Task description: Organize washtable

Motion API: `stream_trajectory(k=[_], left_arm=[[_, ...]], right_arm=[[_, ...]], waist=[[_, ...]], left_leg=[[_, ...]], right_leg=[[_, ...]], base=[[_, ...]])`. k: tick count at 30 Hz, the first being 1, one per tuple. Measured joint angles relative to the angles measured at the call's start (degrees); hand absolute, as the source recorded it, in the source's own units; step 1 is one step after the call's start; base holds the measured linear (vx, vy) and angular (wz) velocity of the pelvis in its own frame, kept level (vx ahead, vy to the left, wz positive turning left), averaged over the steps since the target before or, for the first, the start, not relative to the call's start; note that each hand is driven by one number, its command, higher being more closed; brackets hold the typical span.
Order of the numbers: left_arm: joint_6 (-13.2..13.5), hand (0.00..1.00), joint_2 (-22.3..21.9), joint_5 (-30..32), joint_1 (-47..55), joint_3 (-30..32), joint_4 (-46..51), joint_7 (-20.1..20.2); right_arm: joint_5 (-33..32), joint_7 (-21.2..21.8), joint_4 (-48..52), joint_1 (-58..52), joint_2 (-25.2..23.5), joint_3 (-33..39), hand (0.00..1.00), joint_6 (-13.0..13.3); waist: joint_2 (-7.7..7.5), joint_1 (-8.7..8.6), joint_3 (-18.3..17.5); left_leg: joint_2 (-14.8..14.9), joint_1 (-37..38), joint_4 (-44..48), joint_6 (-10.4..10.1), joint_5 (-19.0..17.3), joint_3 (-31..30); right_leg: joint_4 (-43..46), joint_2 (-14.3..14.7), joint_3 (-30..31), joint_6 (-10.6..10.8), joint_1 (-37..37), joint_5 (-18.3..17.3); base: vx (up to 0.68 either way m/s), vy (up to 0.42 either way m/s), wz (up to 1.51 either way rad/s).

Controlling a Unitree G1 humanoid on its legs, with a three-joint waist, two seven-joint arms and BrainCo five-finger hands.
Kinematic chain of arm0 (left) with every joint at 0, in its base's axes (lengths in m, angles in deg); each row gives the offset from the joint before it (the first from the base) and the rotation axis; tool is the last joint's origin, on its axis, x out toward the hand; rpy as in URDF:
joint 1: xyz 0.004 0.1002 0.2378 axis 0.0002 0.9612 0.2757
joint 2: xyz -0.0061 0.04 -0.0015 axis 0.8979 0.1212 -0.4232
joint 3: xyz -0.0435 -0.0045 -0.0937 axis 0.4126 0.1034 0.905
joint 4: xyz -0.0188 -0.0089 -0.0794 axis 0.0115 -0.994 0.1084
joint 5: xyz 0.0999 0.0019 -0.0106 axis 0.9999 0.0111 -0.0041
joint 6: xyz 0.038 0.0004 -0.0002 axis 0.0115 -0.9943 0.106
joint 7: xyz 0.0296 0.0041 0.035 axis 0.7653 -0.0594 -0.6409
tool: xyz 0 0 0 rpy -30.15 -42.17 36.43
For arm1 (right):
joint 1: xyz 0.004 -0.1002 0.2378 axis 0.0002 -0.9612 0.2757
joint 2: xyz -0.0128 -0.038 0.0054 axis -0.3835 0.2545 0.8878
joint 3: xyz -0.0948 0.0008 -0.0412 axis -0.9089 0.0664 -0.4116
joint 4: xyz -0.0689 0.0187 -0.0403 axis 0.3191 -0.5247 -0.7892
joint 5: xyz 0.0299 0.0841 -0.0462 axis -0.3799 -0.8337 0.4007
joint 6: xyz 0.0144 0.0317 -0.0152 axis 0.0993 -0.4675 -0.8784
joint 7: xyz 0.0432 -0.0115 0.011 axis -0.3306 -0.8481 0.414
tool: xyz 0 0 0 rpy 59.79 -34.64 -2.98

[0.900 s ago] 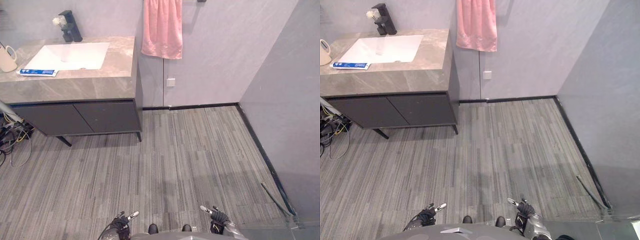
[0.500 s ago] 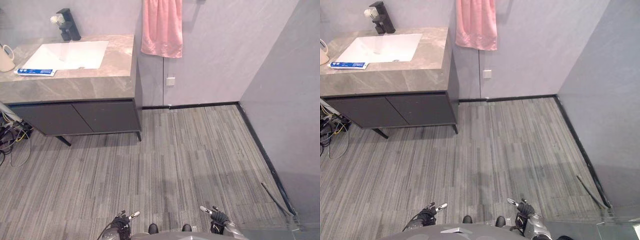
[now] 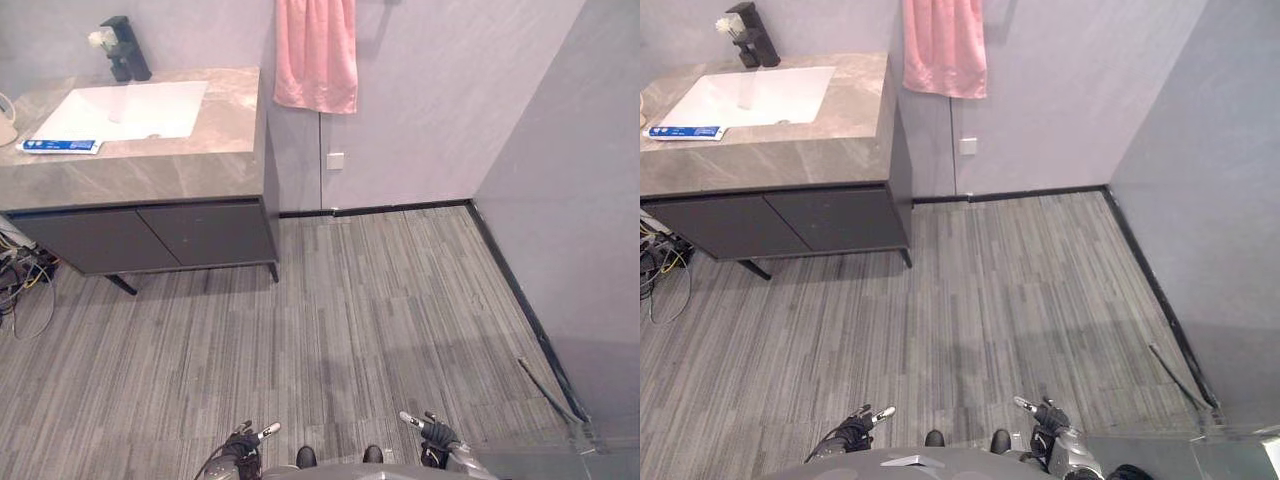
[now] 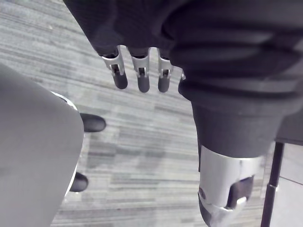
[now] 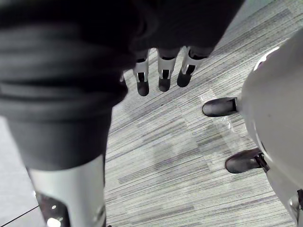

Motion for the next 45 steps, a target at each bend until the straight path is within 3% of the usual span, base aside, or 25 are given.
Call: stream_trajectory(k=[9, 11, 12, 13, 15, 17, 19, 20, 23, 25, 26, 27, 29, 30, 32, 34, 35, 36, 38, 39, 40, 41, 43, 44, 45], left_arm=[[-0.12, 0.0, 0.26, -0.05, -0.35, -0.2, -0.03, 0.0], [-0.13, 0.0, 0.31, -0.08, -1.02, -0.96, -0.02, -0.01], [-0.18, 0.0, 0.45, -0.11, -1.93, -1.74, -0.04, -0.04], [-0.19, 0.0, 0.91, -0.26, -2.52, -2.37, 0.04, -0.03], [-0.31, 0.0, 1.3, -0.77, -3.41, -2.56, 0.03, -0.08], [-0.33, 0.0, 1.31, -1.04, -3.41, -2.7, -0.14, -0.1], [-0.31, 0.0, 1.9, -1.02, -4.27, -2.82, -0.29, -0.08], [-0.28, 0.0, 1.98, -1.02, -4.55, -2.82, -0.28, -0.07], [-0.36, 0.0, 2.1, -1.15, -4.88, -2.07, 0.06, 0.0], [-0.36, 0.0, 1.81, -2.45, -2.3, 0.08, 1.16, -0.05], [-0.41, 0.0, 1.97, -3.5, -2.3, 0.63, 1.25, -0.1], [-0.66, 0.0, 1.29, -5.36, -1.69, 1.83, 1.76, -0.08], [-0.67, 0.0, -0.28, -7.92, -1.05, 2.96, 2.35, 0.02], [-0.56, 0.0, -0.66, -7.92, -1.95, 4.21, 2.56, 0.05], [-0.03, 0.0, -0.94, -7.92, -2.33, 5.35, 4.03, 0.02], [0.72, 0.0, -0.59, -7.98, -2.19, 5.9, 5.54, 0.07], [0.78, 0.0, -0.72, -7.97, -2.2, 6.59, 6.07, 0.04], [0.85, 0.0, -0.99, -7.97, -2.2, 7.81, 6.69, 0.02], [0.81, 0.0, -1.79, -7.84, -2.04, 9.28, 6.29, -0.06], [0.82, 0.0, -2.18, -7.83, -1.5, 9.33, 5.39, -0.1], [0.8, 0.0, -2.1, -7.81, -1.12, 9.13, 4.47, -0.11], [0.65, 0.0, -1.92, -7.8, -1.0, 9.14, 3.9, -0.21], [0.2, 0.0, 0.34, -7.16, -0.86, 8.81, 2.3, -0.18], [0.09, 0.0, 0.91, -6.99, -0.97, 8.38, 2.16, -0.17], [-0.13, 0.0, 1.75, -6.6, -1.45, 7.26, 1.75, -0.26]], right_arm=[[-0.64, 0.01, 0.04, 1.17, 0.14, 0.08, 0.0, -0.08], [-0.78, -0.1, 0.16, 1.77, 0.32, 0.4, 0.0, -0.08], [-1.7, -0.07, 0.6, 2.61, 0.35, 0.99, 0.0, -0.06], [-3.15, -0.07, 0.99, 3.76, 0.57, 1.4, 0.0, 0.06], [-5.22, -0.23, 1.05, 5.16, 1.36, 1.56, 0.0, 0.13], [-5.25, -0.38, 0.99, 5.65, 2.0, 1.72, 0.0, 0.39], [-5.28, -0.51, 0.8, 5.55, 1.95, 1.75, 0.0, 0.28], [-5.34, -0.55, 0.66, 5.53, 1.91, 1.85, 0.0, 0.14], [-5.28, -0.56, 0.52, 4.94, 1.99, 2.36, 0.0, -0.15], [-5.23, -0.58, 0.38, 3.57, 2.69, 3.67, 0.0, -0.07], [-5.2, -0.58, -0.03, 3.84, 2.79, 3.71, 0.0, -0.17], [-5.19, -0.55, 0.23, 4.36, 3.22, 3.44, 0.0, -0.12], [-5.15, -0.56, 0.48, 5.22, 3.89, 3.0, 0.0, -0.11], [-5.16, -0.62, 0.51, 6.17, 3.75, 3.3, 0.0, -0.23], [-5.18, -1.02, 1.46, 6.68, 2.85, 3.28, 0.0, -0.11], [-5.18, -1.17, 2.4, 6.96, 2.27, 2.97, 0.0, 0.0], [-5.19, -1.17, 2.56, 7.51, 2.2, 2.97, 0.0, 0.05], [-5.19, -1.16, 3.17, 8.58, 2.04, 2.84, 0.0, 0.04], [-5.19, -1.22, 4.61, 8.89, 2.18, 1.36, 0.0, 0.11], [-5.18, -1.19, 5.55, 7.47, 2.23, 0.72, 0.0, 0.55], [-5.17, -1.22, 5.41, 6.31, 2.38, 0.49, 0.0, 0.53], [-5.17, -1.19, 5.34, 5.65, 2.37, 0.46, 0.0, 0.51], [-5.11, -1.02, 4.65, 3.59, 0.86, -0.67, 0.0, 0.46], [-5.11, -0.89, 4.4, 3.1, 0.51, -0.66, 0.0, 0.38], [-5.11, -0.62, 4.26, 2.11, 0.12, -0.64, 0.0, 0.3]], waist=[[0.08, -0.17, 0.22], [0.3, -0.15, 1.29], [0.6, -0.13, 3.19], [0.55, -0.24, 4.95], [0.86, -0.52, 7.33], [0.94, -0.56, 7.49], [0.51, -1.29, 7.69], [0.14, -1.49, 7.92], [-0.97, -1.75, 8.32], [0.56, -1.61, 6.81], [0.78, -1.29, 6.96], [2.87, -1.06, 7.04], [4.93, 0.54, 8.12], [4.96, 1.4, 9.58], [3.43, 1.79, 10.56], [1.56, 2.61, 10.05], [1.5, 2.95, 10.04], [1.21, 3.53, 10.33], [1.85, 3.77, 10.07], [2.84, 3.95, 9.46], [3.58, 3.97, 8.71], [3.65, 4.12, 8.05], [-0.66, 3.14, 5.64], [-1.8, 2.87, 5.51], [-2.88, 1.82, 5.63]], left_leg=[[0.08, -1.32, 0.58, 0.29, -1.83, 2.79], [0.28, -1.5, 0.65, 0.79, -2.72, 2.75], [0.58, -1.45, 1.68, 1.36, -3.49, 2.89], [0.67, -0.87, 2.72, 1.84, -4.44, 3.08], [0.57, 1.83, 3.54, 1.88, -6.19, 3.12], [1.0, 4.02, 3.43, 0.54, -7.39, 3.48], [1.48, 6.19, 2.62, -1.5, -8.72, 3.46], [1.38, 6.86, 2.53, -1.98, -9.06, 3.13], [2.6, 8.61, 4.93, -4.44, -14.45, 1.38], [9.27, 6.13, 18.49, -7.68, -20.88, 0.9], [11.2, 3.4, 25.83, -8.12, -21.08, 1.36], [16.56, -3.46, 43.13, -8.14, -16.86, 1.9], [21.7, -10.93, 62.42, -7.19, -7.58, 0.95], [21.9, -13.71, 69.73, -6.63, -8.42, 0.46], [19.83, -17.82, 72.27, -6.85, -10.38, 1.1], [17.83, -23.66, 63.71, -6.57, -12.1, 4.73], [17.83, -24.91, 60.09, -6.25, -12.25, 6.22], [17.66, -27.3, 51.53, -5.87, -11.9, 8.16], [16.33, -28.04, 33.48, -5.17, -8.04, 8.88], [14.64, -26.34, 18.97, -5.45, -1.98, 7.21], [13.82, -25.94, 16.83, -4.23, 2.09, 4.95], [13.12, -25.63, 18.21, -2.99, 5.92, 3.82], [7.83, -23.44, 18.73, -0.12, 5.94, 3.96], [6.22, -22.0, 18.4, 0.85, 4.94, 4.22], [4.1, -19.34, 18.37, 1.82, 3.53, 4.06]], right_leg=[[2.21, -0.03, 3.03, 0.64, -3.55, -0.86], [11.62, -0.66, 2.56, 2.06, -8.17, -4.61], [22.35, -1.71, 1.16, 2.52, -12.92, -6.51], [34.51, -3.92, -1.33, 2.38, -18.72, -6.98], [42.82, -8.03, -6.71, 0.95, -21.89, -8.95], [37.63, -10.08, -10.49, 0.78, -23.65, -8.95], [17.66, -9.96, -11.7, 3.9, -24.23, -1.42], [13.37, -10.22, -11.64, 4.52, -24.35, 0.78], [12.5, -11.37, -10.31, 4.22, -26.63, 3.09], [21.52, -7.41, -10.83, -2.25, -25.69, 1.94], [22.51, -6.56, -10.81, -3.85, -25.34, 1.94], [22.24, -3.23, -11.91, -5.02, -22.84, -0.11], [20.06, 0.75, -10.84, -6.51, -17.21, -2.49], [18.17, 2.0, -9.7, -6.95, -12.17, -3.22], [14.24, 2.1, -9.29, -7.39, -3.93, -3.56], [8.59, 1.79, -8.05, -7.07, 2.69, -3.68], [7.51, 1.76, -7.58, -6.4, 4.11, -4.07], [5.48, 1.28, -7.19, -3.85, 6.84, -5.63], [3.35, 0.64, -6.65, -0.53, 10.55, -7.77], [3.28, 0.22, -6.41, 2.24, 13.63, -9.52], [4.27, -0.08, -6.15, 3.76, 15.46, -10.97], [6.07, -0.86, -5.79, 4.32, 15.9, -12.22], [22.07, -8.01, -4.04, 5.88, 10.3, -13.12], [30.48, -10.36, -3.03, 6.61, 7.02, -11.43], [42.96, -13.59, -1.92, 6.83, 2.7, -5.47]], base=[[0.04, 0.009, -0.19], [0.01, 0.046, -0.05], [-0.09, 0.068, -0.1], [-0.12, 0.065, -0.07], [-0.14, 0.095, -0.09], [-0.19, 0.147, -0.14], [-0.21, 0.156, 0.13], [-0.09, 0.044, 0.28], [0.26, -0.284, 0.36], [0.58, -0.615, 0.36], [0.51, -0.567, 0.04], [0.3, -0.409, -0.21], [0.3, -0.403, -0.63], [0.27, -0.336, -0.7], [0.28, -0.263, -0.25], [-0.01, -0.107, -0.21], [0.06, -0.072, -0.53], [0.33, -0.098, -0.59], [0.58, -0.054, -0.49], [0.67, 0.074, -0.34], [0.69, 0.102, -0.36], [0.68, 0.123, -0.2], [0.66, 0.213, 0.12], [0.51, 0.282, 0.5], [0.38, 0.254, 0.57]])
